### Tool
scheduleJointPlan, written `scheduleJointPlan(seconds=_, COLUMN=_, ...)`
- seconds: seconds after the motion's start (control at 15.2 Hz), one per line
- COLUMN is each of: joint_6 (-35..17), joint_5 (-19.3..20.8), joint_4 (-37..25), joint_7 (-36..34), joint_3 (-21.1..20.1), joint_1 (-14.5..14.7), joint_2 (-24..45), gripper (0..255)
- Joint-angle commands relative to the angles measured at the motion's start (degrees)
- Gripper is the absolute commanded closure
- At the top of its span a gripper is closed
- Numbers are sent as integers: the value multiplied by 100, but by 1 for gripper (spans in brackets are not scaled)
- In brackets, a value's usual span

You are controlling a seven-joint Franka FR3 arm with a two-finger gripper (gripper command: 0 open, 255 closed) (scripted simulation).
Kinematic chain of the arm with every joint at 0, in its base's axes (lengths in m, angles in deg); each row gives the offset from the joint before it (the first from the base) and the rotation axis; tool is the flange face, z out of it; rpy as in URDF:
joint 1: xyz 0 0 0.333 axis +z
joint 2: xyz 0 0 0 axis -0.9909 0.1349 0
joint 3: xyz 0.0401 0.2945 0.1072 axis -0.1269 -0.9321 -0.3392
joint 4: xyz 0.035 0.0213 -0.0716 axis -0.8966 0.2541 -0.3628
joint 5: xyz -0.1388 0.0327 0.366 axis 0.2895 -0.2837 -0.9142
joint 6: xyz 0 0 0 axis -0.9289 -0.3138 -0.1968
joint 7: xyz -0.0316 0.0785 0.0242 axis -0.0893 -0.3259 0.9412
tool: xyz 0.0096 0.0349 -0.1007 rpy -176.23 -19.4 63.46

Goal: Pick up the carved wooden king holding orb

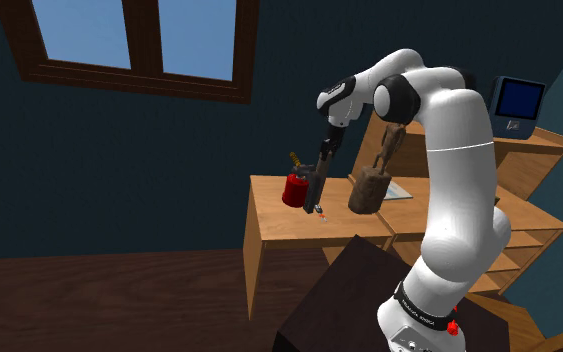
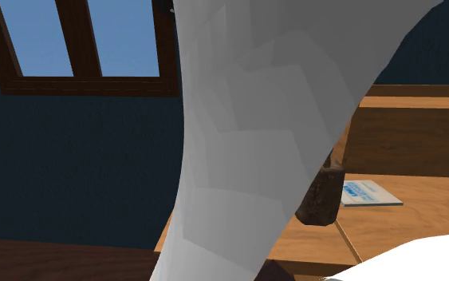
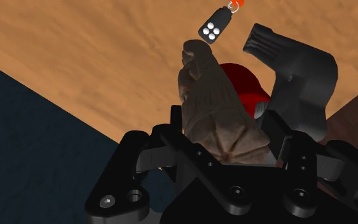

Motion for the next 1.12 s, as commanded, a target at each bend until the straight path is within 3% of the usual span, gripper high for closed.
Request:
scheduleJointPlan(seconds=0.0, joint_6=70, joint_5=21, joint_4=-34, joint_7=-19, joint_3=10, joint_1=9, joint_2=-26, gripper=255)
scheduleJointPlan(seconds=1.06, joint_6=946, joint_5=278, joint_4=-559, joint_7=-191, joint_3=157, joint_1=58, joint_2=-425, gripper=255)
